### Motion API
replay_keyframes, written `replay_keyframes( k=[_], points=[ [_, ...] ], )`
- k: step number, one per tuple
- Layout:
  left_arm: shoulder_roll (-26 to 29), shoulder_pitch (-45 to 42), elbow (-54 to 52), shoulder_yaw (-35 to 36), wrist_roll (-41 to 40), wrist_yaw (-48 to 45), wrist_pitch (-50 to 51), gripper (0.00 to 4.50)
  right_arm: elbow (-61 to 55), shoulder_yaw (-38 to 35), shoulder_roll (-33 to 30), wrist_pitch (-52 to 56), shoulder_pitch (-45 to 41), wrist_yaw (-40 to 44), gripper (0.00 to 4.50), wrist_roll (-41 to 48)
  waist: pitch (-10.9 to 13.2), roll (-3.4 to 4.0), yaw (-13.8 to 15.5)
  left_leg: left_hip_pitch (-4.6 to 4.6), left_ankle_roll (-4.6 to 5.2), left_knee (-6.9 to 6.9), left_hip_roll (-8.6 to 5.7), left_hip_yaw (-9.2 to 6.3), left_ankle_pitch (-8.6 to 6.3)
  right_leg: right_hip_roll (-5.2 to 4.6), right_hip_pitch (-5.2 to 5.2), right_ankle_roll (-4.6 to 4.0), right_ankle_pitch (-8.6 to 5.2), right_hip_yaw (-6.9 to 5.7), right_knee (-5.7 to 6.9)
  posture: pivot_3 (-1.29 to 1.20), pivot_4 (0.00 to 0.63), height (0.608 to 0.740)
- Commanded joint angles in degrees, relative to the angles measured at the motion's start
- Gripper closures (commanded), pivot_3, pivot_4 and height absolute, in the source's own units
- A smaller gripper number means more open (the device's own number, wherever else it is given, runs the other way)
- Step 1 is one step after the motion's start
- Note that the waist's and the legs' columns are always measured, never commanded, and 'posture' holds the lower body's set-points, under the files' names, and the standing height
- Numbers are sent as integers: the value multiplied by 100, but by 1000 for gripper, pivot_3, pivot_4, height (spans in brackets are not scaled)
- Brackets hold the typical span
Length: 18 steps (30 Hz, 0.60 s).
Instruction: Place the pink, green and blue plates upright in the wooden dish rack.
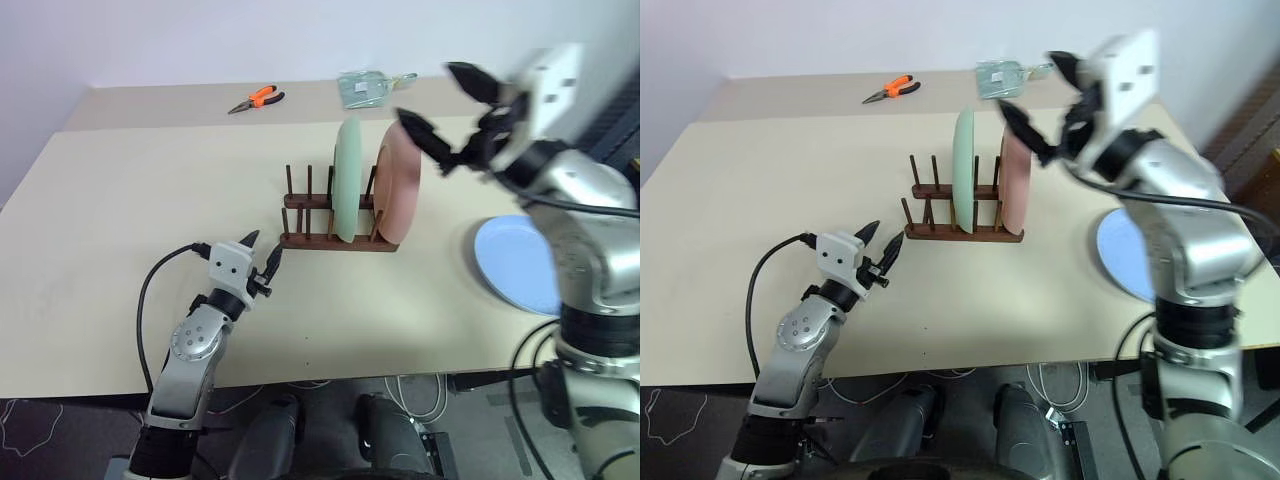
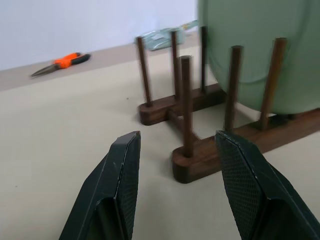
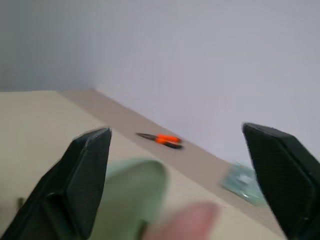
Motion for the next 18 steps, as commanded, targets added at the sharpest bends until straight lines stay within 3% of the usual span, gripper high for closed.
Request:
replay_keyframes(
  k=[1,4,7,10,12,15,18],
  points=[
    [41,-127,-129,-174,-214,-359,68,2075,205,-753,-293,97,727,49,223,-34,0,4,45,-1,1,-1,-1,3,0,-3,-1,0,0,2,-1,0,150,739],
    [109,-244,-103,-345,-289,-694,134,2075,237,-845,-495,54,1743,56,223,-411,0,15,55,0,1,-2,2,12,0,-4,-5,-6,-3,7,2,0,150,739],
    [116,-270,-86,-360,-305,-769,148,2075,209,-830,-530,33,1948,44,223,-481,15,76,-26,1,1,2,4,28,0,-3,-8,-14,-6,19,4,0,150,739],
    [141,-424,68,-456,-317,-977,146,2075,-185,-364,-227,709,2928,-387,223,-783,0,63,-63,4,2,4,6,20,0,-2,-3,-11,-8,11,9,0,150,739],
    [124,-489,139,-463,-312,-1024,141,2075,-170,-154,-55,1017,3129,-651,223,-913,0,64,-70,2,1,2,9,7,0,0,-1,-8,-8,3,8,0,150,739],
    [100,-535,194,-461,-311,-1075,128,2075,-76,-7,137,1302,3217,-835,1044,-990,5,91,-110,1,2,9,3,25,0,-5,-6,-11,-8,18,9,0,150,739],
    [91,-539,196,-460,-301,-1108,124,2075,123,125,140,1326,3199,-961,2558,-1227,-1,86,-86,11,2,13,4,31,0,-4,3,-9,-11,19,9,0,150,739]
  ],
)
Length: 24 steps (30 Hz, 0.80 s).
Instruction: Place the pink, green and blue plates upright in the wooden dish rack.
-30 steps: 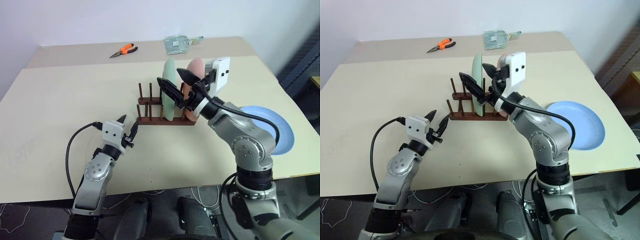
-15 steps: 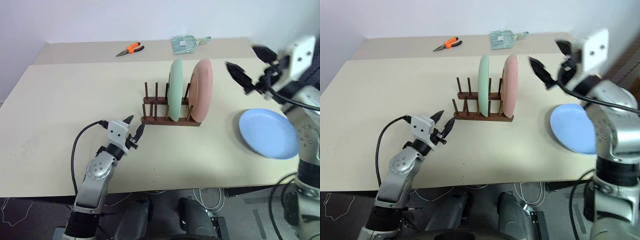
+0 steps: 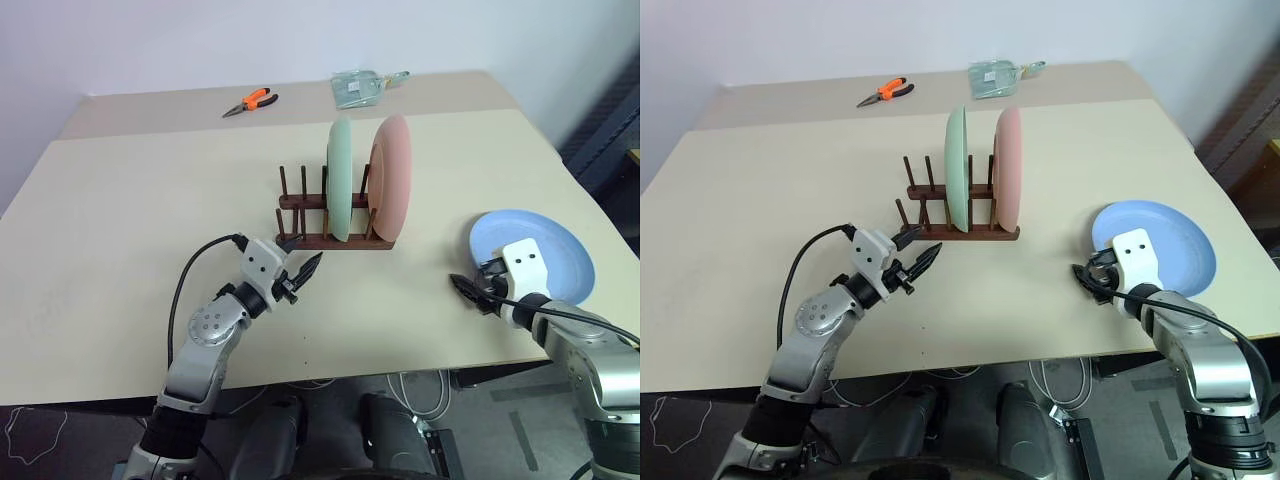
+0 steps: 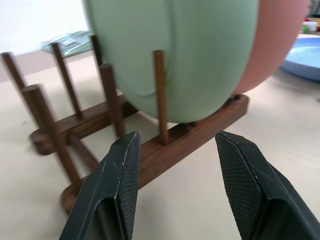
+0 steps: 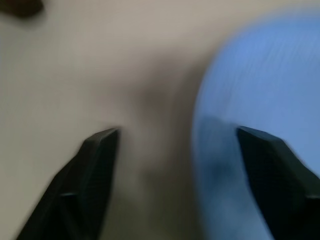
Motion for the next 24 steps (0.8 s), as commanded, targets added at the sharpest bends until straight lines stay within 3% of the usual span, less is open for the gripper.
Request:
replay_keyframes(
  k=[1,4,11,13,14,18,24],
  points=[
    [10,-24,-97,-6,-54,-55,-83,2075,142,21,-38,60,-101,-161,3179,-266,0,-1,8,0,0,0,0,-2,0,1,1,13,-8,-2,0,0,150,739],
    [19,-1,-121,9,-58,-67,-79,2075,125,6,-93,-68,-248,-117,4473,-360,-2,-3,3,0,0,0,0,-1,0,0,1,13,-6,-1,-1,0,150,739],
    [31,60,-141,18,-15,-69,-121,2075,32,-201,-46,-845,-831,-241,4473,-665,-1,-2,-5,0,0,-2,0,-1,0,1,-1,16,0,-2,-1,0,150,739],
    [61,120,-97,58,102,12,-242,2075,-182,-380,-19,-1190,-1393,-229,4473,-507,2,2,-11,0,0,-3,1,-3,0,3,-2,18,1,-2,0,0,150,739],
    [80,163,-56,98,174,71,-334,2075,-365,-517,37,-1268,-1813,-204,4473,-243,10,11,-32,-1,0,-3,1,0,0,3,-4,19,3,-1,1,0,150,739],
    [97,311,192,367,337,417,-661,2075,-1052,-1231,770,-538,-3588,-412,4473,2248,20,31,-71,-2,0,-5,8,4,0,7,-15,10,15,3,10,0,150,739],
    [117,357,638,723,683,1026,-1211,2075,-1211,-1262,1913,-398,-4741,-1823,4473,5380,3,1,13,-7,-17,-12,14,-39,-10,13,-11,7,15,-28,8,0,150,739]
  ],
)
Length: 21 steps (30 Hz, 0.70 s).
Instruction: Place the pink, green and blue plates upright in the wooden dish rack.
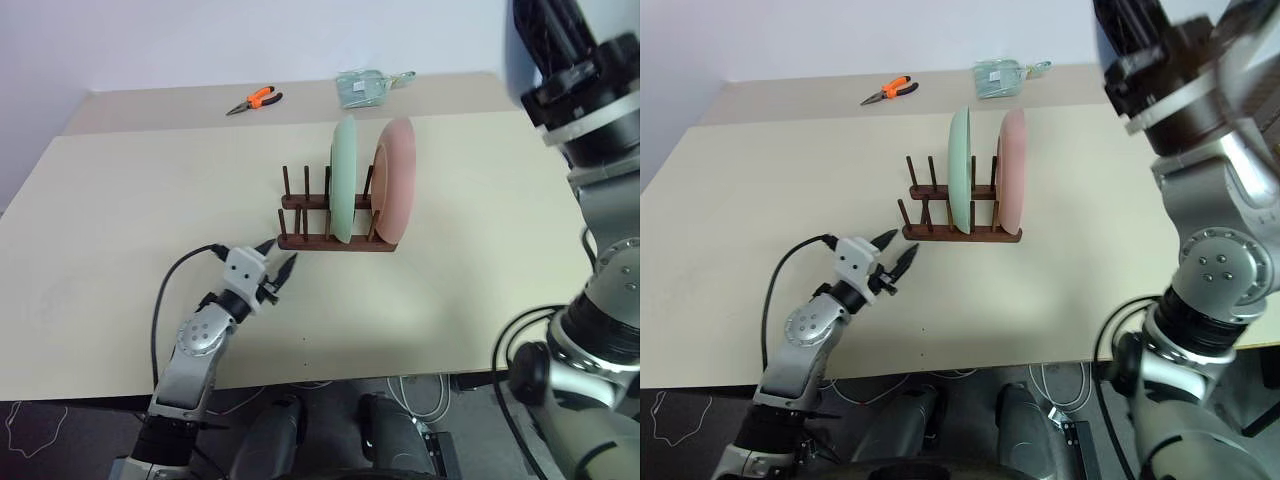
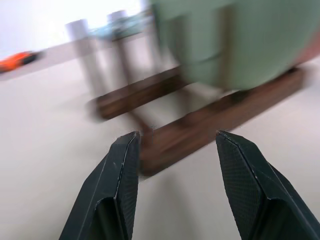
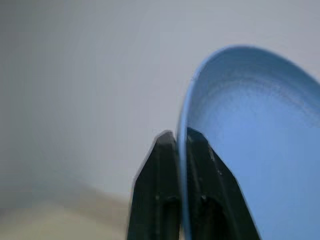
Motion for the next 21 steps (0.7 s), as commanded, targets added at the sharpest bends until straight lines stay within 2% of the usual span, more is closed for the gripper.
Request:
replay_keyframes(
  k=[1,4,6,13,21],
  points=[
    [-1,2,129,294,253,458,-447,2075,-49,149,577,-145,-381,-992,4473,1749,1,2,-4,-2,0,2,-5,1,0,-3,0,0,0,4,-2,0,150,739],
    [23,77,348,553,536,955,-730,2075,123,592,1218,-325,-498,-1625,4473,2667,1,6,-37,-4,1,3,-7,8,0,-4,-11,0,1,14,1,0,150,739],
    [25,92,510,685,659,1229,-836,2075,374,847,1491,-378,-526,-1922,4473,2975,0,9,-65,-2,0,-3,0,9,0,1,-18,-1,1,15,9,0,150,739],
    [4,215,664,802,779,1558,-1022,2075,1574,1697,2288,-489,-806,-2617,4473,2563,-1,10,-157,0,-1,-1,1,14,2,6,-26,-6,6,16,22,0,150,739],
    [-26,373,567,669,829,1529,-1034,2075,2302,1978,3027,-581,-1121,-3290,4473,2143,-1,11,-170,-2,-2,-6,2,16,2,7,-37,-8,8,18,28,0,150,739]
  ],
)
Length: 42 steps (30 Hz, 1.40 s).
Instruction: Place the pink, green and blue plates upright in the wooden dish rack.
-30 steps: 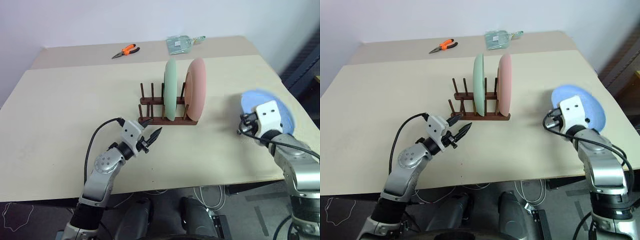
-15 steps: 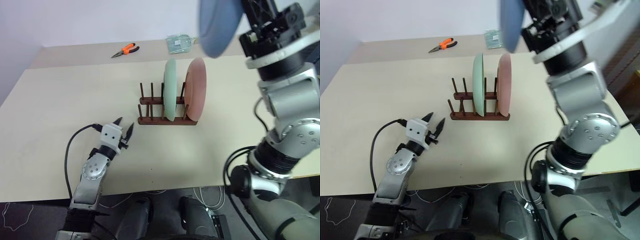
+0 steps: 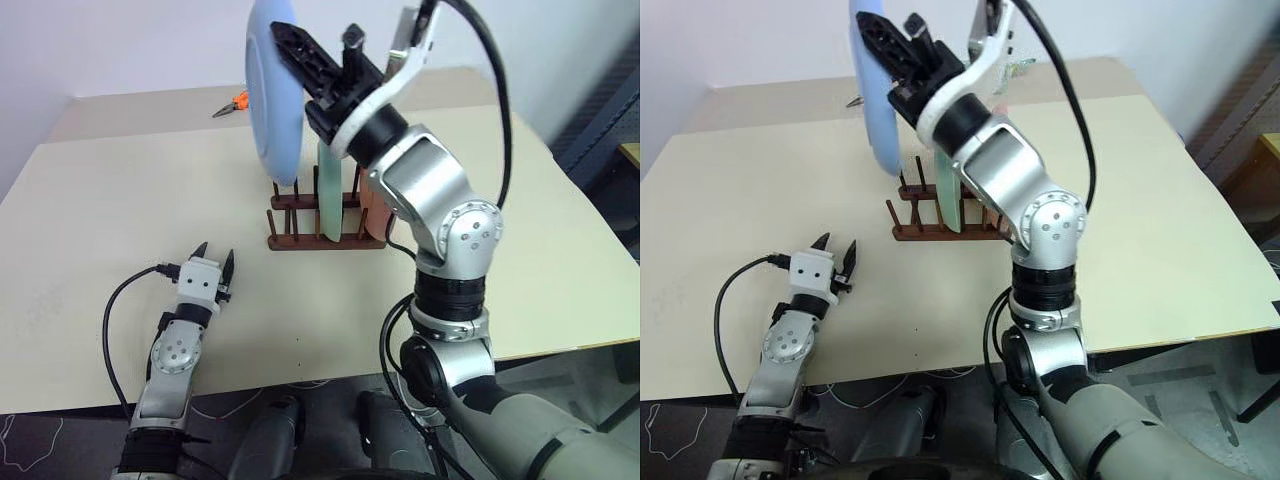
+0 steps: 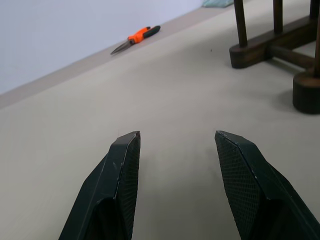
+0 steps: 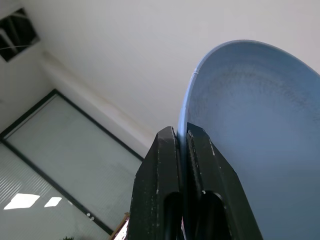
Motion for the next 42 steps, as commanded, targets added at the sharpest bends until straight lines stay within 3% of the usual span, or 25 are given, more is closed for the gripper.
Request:
replay_keyframes(
  k=[1,16,18,22,27,28,42],
  points=[
    [18,29,-240,-75,15,-77,-116,2075,154,117,281,-84,-277,-318,4473,-237,0,1,0,0,0,0,0,0,0,0,0,0,0,0,1,0,150,739],
    [-1,-23,-326,-326,-122,-568,-44,2075,1012,289,982,-552,-624,-981,4473,-1459,0,2,-11,0,0,0,0,1,0,2,-1,-1,1,0,2,0,150,739],
    [-8,-37,-334,-338,-129,-600,-36,2075,663,154,689,-306,-318,-1056,4473,-1154,0,2,0,0,0,0,0,1,0,2,-1,-1,1,-1,2,0,150,739],
    [-33,-68,-328,-348,-119,-630,-22,2075,163,-10,320,91,11,-1122,3123,-722,-1,2,2,-5,0,-2,0,-1,0,1,-1,-1,0,-1,-3,0,150,739],
    [-69,-73,-340,-353,-102,-646,-7,2075,93,-36,335,194,-3,-1132,427,-722,0,4,-30,-3,0,0,5,0,0,7,-4,-4,2,0,1,0,150,739],
    [-75,-72,-343,-357,-100,-647,-4,2075,92,-41,333,199,-7,-1127,57,-731,0,4,-29,-3,0,-1,8,0,0,10,-5,-4,2,0,3,0,150,739],
    [-148,-72,-404,-431,-78,-652,47,2075,194,-16,70,636,4,-1165,57,-800,0,4,-20,-3,0,-1,9,1,1,11,-5,-5,3,0,2,0,150,739]
  ],
)
